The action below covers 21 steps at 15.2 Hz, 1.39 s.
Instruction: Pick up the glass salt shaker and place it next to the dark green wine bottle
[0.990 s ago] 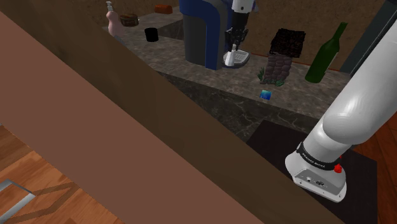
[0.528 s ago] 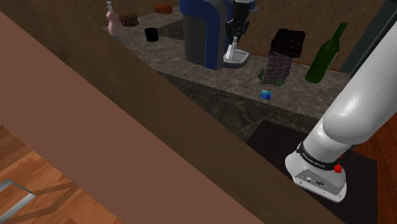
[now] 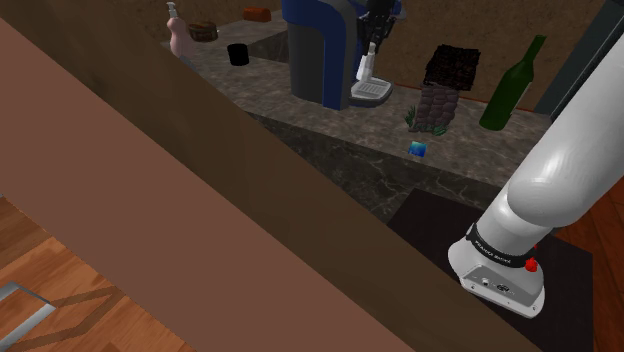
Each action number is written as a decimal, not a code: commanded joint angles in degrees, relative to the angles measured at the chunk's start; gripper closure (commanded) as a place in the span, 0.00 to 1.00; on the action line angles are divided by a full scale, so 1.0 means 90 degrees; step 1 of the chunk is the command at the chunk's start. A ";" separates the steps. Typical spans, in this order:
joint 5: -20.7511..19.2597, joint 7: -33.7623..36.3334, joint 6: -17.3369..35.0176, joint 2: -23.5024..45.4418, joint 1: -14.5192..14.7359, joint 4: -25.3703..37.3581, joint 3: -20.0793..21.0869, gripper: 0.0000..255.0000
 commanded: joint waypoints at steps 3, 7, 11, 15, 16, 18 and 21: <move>0.0004 0.0010 -0.0352 0.0030 -0.0007 0.0378 -0.0008 1.00; 0.0019 0.0021 -0.0711 0.0097 -0.0015 0.0802 -0.0016 1.00; 0.0044 0.0028 -0.1082 0.0193 -0.0026 0.1265 -0.0027 1.00; 0.0079 0.0030 -0.1467 0.0321 -0.0044 0.1773 -0.0042 1.00; 0.0090 0.0030 -0.1566 0.0359 -0.0050 0.1908 -0.0046 1.00; 0.0114 0.0028 -0.1768 0.0443 -0.0063 0.2191 -0.0056 1.00; 0.0159 0.0024 -0.2085 0.0589 -0.0089 0.2647 -0.0073 1.00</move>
